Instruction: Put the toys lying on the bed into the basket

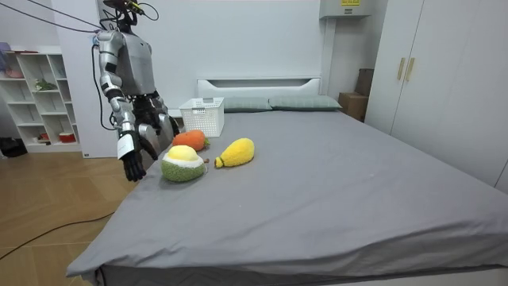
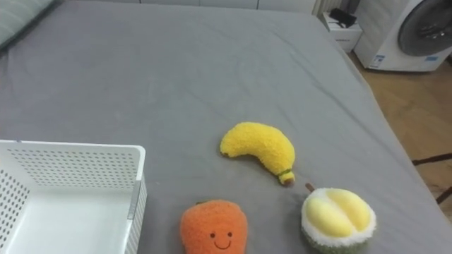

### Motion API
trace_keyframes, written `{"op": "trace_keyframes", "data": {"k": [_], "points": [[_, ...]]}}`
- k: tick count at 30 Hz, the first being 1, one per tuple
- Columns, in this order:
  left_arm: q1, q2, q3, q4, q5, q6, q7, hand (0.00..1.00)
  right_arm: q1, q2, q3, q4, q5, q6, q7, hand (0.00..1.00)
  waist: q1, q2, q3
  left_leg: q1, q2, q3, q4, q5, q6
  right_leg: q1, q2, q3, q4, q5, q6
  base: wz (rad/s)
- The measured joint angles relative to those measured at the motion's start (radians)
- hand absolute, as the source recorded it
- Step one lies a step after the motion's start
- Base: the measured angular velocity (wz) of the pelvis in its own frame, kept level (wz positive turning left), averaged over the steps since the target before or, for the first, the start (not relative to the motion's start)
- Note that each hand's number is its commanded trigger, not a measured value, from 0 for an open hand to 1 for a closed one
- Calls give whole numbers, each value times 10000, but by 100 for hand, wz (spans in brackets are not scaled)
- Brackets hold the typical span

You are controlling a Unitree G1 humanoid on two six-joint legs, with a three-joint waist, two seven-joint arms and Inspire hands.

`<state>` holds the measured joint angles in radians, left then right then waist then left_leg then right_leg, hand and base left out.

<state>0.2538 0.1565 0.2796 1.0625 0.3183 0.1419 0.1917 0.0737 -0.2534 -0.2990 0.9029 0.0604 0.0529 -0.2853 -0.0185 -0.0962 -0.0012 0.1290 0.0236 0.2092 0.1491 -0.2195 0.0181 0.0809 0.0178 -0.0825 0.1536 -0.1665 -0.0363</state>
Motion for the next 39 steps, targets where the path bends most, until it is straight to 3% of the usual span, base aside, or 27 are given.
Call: {"op": "trace_keyframes", "data": {"k": [2, 6, 7, 10, 24, 28, 30, 39], "points": [[39, -1, -3, -11, -2, -84, 23, 0, -6, -1, 11, -759, -316, 7, -18, 0, 13, -30, 27, -35, -7, 25, 0, 1, -2, -30, 12, 1, 27, 7, -6, -2], [83, 25, -15, -253, -3, -153, 142, 0, -84, -2, 36, -2228, -731, -40, -104, 0, 64, -101, -20, -304, 3, 39, 41, 9, -9, -295, 6, -12, 98, 22, -19, -1], [68, 38, -28, -260, -13, -150, 159, 0, -127, -1, 83, -2698, -752, -23, -192, 0, 147, -115, 22, -321, 2, 43, 42, 26, -8, -309, 4, -22, 180, 23, -23, -6], [28, 59, -79, -259, -35, -85, 239, 0, -187, -1, 337, -3261, -1119, -34, -347, 0, 168, -153, 21, -324, 2, 35, 46, 28, -8, -289, -21, -37, 160, 27, -28, 0], [86, 58, -298, -310, -532, -181, 404, 0, -253, 2, 1819, -3359, -1571, 3, 121, 0, 523, 13, -1, -369, -51, -567, 196, 58, 40, 36, -177, -575, 122, 22, -15, 11], [176, 57, -279, -302, -511, -149, 336, 0, -264, 2, 1973, -3358, -2692, 5, 272, 0, 597, 143, -68, -380, -60, -617, 220, 60, 43, 63, -195, -685, 123, 19, -11, 5], [192, 57, -280, -302, -518, -108, 315, 0, -250, 2, 2014, -3283, -2714, 8, 396, 0, 621, 183, -62, -378, -76, -688, 231, 64, 49, 95, -208, -745, 119, 13, -4, 9], [311, 41, -296, -311, -423, 16, 394, 0, -86, 6, 2806, -1533, -3684, 87, 954, 0, 834, 108, -54, -432, -183, -1008, 223, 94, 68, 264, -297, -1041, -45, -24, 49, 12]]}}
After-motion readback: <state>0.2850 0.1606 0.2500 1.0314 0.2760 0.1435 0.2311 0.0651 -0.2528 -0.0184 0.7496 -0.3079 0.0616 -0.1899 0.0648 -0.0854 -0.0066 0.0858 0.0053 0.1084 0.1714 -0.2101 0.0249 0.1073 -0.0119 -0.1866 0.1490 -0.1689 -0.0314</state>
